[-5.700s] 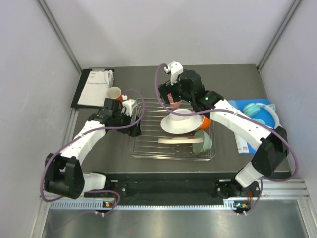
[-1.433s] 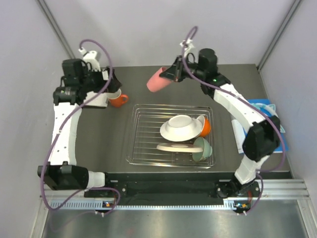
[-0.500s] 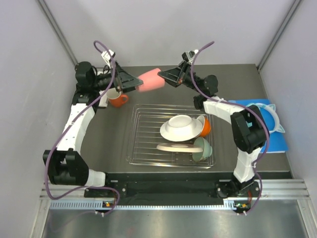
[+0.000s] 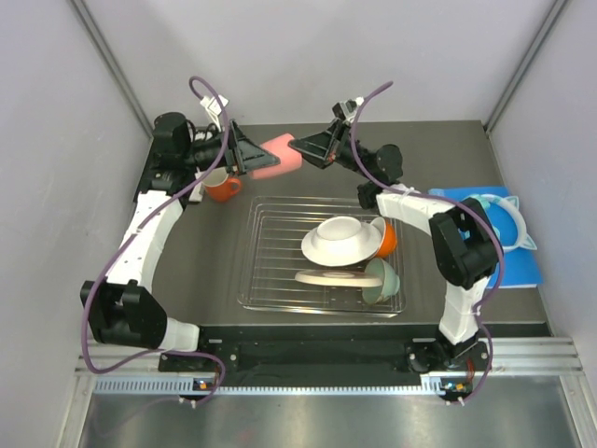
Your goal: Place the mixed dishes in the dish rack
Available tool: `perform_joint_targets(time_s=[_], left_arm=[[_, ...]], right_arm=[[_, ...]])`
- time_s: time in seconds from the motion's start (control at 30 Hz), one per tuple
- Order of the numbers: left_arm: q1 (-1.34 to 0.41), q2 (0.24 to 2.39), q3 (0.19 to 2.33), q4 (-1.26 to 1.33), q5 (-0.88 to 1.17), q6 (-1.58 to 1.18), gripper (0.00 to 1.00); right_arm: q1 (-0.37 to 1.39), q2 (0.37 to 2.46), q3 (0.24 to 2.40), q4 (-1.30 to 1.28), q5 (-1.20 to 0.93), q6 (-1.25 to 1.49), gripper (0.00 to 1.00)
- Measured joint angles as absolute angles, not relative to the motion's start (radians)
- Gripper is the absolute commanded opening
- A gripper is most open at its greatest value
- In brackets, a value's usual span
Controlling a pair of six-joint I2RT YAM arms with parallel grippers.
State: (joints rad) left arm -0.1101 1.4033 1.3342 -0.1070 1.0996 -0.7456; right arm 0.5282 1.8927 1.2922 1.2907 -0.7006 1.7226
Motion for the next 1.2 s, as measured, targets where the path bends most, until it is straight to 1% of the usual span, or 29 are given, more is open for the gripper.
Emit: perform_joint_targets(time_s=[0.03, 0.07, 0.1, 0.13, 0.17, 0.2, 0.23, 0.27, 0.3, 0.33, 0.37, 0.47, 0.57, 0.7, 0.77, 0.83, 0.93, 1.0, 1.1, 1.2], left_arm=[[-0.11, 1.404, 1.336, -0.114, 1.095, -0.735, 0.75], [-0.11, 1.404, 1.337, -0.123, 1.091, -0.727, 0.65], [-0.11, 1.403, 1.338, -0.13, 1.091, -0.723, 0.41], [-0.11, 1.403, 1.338, -0.136, 1.09, -0.717, 0.31], [-0.11, 1.403, 1.338, -0.142, 1.087, -0.714, 0.23], [-0.11, 1.403, 1.338, -0.147, 1.082, -0.708, 0.16], [-0.11, 1.403, 1.338, -0.157, 1.075, -0.704, 0.04], [-0.108, 1.404, 1.339, -0.174, 1.073, -0.696, 0.0], [-0.108, 1.403, 1.341, -0.186, 1.072, -0.684, 0.0], [-0.108, 1.404, 1.356, -0.223, 1.066, -0.662, 0.0], [-0.108, 1.406, 1.37, -0.25, 1.06, -0.644, 0.0], [-0.108, 1.418, 1.474, -0.417, 1.028, -0.52, 0.0], [-0.105, 1.436, 1.624, -0.607, 0.972, -0.374, 0.0], [-0.105, 1.446, 1.807, -0.878, 0.871, -0.129, 0.0], [-0.11, 1.459, 1.852, -0.994, 0.818, -0.024, 0.0], [-0.126, 1.479, 1.855, -1.118, 0.745, 0.083, 0.0], [-0.176, 1.526, 1.784, -1.209, 0.633, 0.182, 0.0], [-0.231, 1.579, 1.718, -1.256, 0.545, 0.227, 0.0], [-0.311, 1.66, 1.663, -1.296, 0.446, 0.261, 0.0], [-0.381, 1.728, 1.658, -1.307, 0.373, 0.276, 0.0]], right_arm=[[0.532, 1.893, 1.291, 1.29, -0.701, 1.723, 0.0], [0.536, 1.894, 1.291, 1.291, -0.701, 1.723, 0.0], [0.539, 1.895, 1.291, 1.292, -0.7, 1.723, 0.0], [0.54, 1.897, 1.291, 1.292, -0.699, 1.722, 0.0], [0.54, 1.901, 1.291, 1.294, -0.698, 1.722, 0.01], [0.54, 1.906, 1.291, 1.296, -0.697, 1.721, 0.05], [0.54, 1.909, 1.291, 1.298, -0.696, 1.723, 0.08], [0.54, 1.91, 1.291, 1.293, -0.699, 1.723, 0.22], [0.54, 1.911, 1.291, 1.293, -0.702, 1.723, 0.29], [0.54, 1.913, 1.291, 1.293, -0.707, 1.724, 0.41], [0.539, 1.913, 1.29, 1.293, -0.712, 1.731, 0.99], [0.526, 1.911, 1.281, 1.297, -0.753, 1.729, 1.0], [0.485, 1.885, 1.21, 1.291, -0.805, 1.708, 1.0], [0.327, 1.772, 1.064, 1.19, -0.879, 1.626, 1.0], [0.236, 1.701, 1.022, 1.112, -0.896, 1.563, 1.0], [0.135, 1.6, 0.998, 0.994, -0.906, 1.479, 1.0], [0.059, 1.478, 1.014, 0.809, -0.897, 1.314, 1.0], [0.057, 1.414, 1.059, 0.67, -0.884, 1.185, 1.0], [0.063, 1.368, 1.089, 0.577, -0.881, 1.086, 1.0], [0.063, 1.346, 1.088, 0.511, -0.876, 1.024, 1.0]])
